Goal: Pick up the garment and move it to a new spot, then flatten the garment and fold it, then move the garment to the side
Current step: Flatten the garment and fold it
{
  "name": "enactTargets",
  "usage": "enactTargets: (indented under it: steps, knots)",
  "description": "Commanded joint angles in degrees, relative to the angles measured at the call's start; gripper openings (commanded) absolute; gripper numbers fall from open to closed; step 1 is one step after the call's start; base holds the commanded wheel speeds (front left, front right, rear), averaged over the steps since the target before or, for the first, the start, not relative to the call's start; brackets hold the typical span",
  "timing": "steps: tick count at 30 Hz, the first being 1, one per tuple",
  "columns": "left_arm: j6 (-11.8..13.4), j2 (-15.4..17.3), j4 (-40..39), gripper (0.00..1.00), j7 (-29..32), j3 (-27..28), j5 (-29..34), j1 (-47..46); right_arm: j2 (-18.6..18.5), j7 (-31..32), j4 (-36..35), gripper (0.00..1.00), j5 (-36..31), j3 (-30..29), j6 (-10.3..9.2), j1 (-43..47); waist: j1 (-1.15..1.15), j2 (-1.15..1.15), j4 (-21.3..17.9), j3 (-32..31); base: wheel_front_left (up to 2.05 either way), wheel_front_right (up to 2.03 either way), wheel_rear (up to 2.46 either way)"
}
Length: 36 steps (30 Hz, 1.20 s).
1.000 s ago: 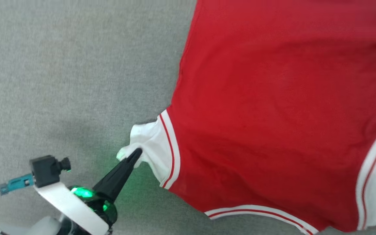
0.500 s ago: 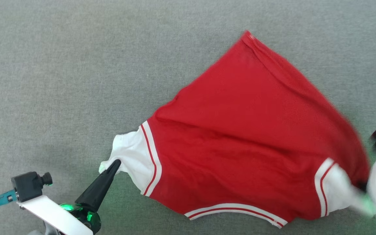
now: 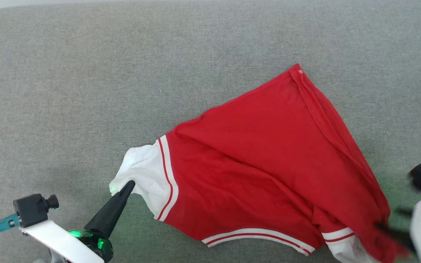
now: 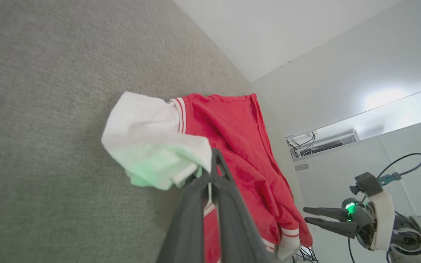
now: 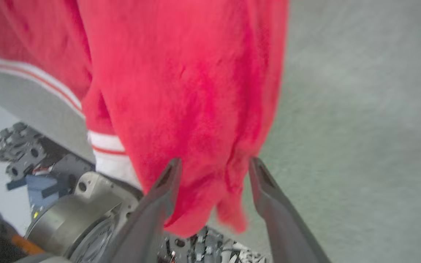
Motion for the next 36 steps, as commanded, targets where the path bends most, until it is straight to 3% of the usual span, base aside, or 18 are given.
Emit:
enactTargets:
  steps: [1,4,10,18,20,27,28,30,36]
  knots:
    - [-0.2,-0.2,-0.3,0.0,-0.1,-0.1,-0.1,-0.2,-0.8,-0.7,-2.1,1.0,-0.3,-2.6,-0.05,-2.0,0.0,0.0,0.2,0.3,0.0,0.0,0.0]
    - [-0.2,-0.6,-0.7,0.0,-0.2,-0.2,0.4,-0.6,-1.5,-0.4,-4.9,1.0,0.2,-6.7,-0.04,-5.5,0.0,0.0,0.7,1.0,0.0,0.0,0.0]
    - [-0.2,-1.6,-1.3,0.0,0.2,-0.9,1.1,-2.2,-1.8,-1.5,-3.9,1.0,-2.6,-7.1,-0.04,-16.6,0.0,0.0,2.9,2.7,0.0,0.0,0.0]
    - [-0.2,-4.1,-0.8,0.0,1.0,-2.4,1.7,-5.9,3.1,-7.6,12.4,1.0,-9.4,6.2,-0.04,-35.7,0.0,0.0,6.7,7.2,0.0,0.0,0.0]
    - [-0.2,-5.1,-0.5,0.0,1.3,-3.1,1.8,-7.5,2.7,-8.9,19.3,1.0,-11.6,11.2,-0.04,-40.5,0.0,0.0,8.2,9.1,0.0,0.0,0.0]
    - [-0.2,-7.4,0.9,0.0,1.3,-5.0,1.7,-11.0,2.5,-10.7,32.8,1.0,-12.0,21.9,-0.05,-48.2,0.0,0.0,10.1,12.2,0.0,0.0,0.0]
    - [-0.2,-7.5,1.2,0.0,1.3,-5.1,1.5,-11.2,2.5,-10.8,33.9,0.76,-11.8,23.1,-0.05,-48.6,0.0,0.0,10.1,12.2,0.0,0.0,0.0]
    - [-0.2,-7.8,2.0,0.0,1.2,-5.5,1.1,-11.9,2.6,-11.6,36.1,0.0,-10.9,24.1,-0.05,-49.3,0.0,0.0,10.0,11.9,0.0,0.0,0.0]
    - [-0.2,-6.9,5.3,0.0,2.3,-5.4,1.5,-17.0,2.9,-19.3,39.9,0.0,-10.6,21.4,-0.12,-53.4,0.0,0.0,8.9,9.6,0.0,0.0,0.0]
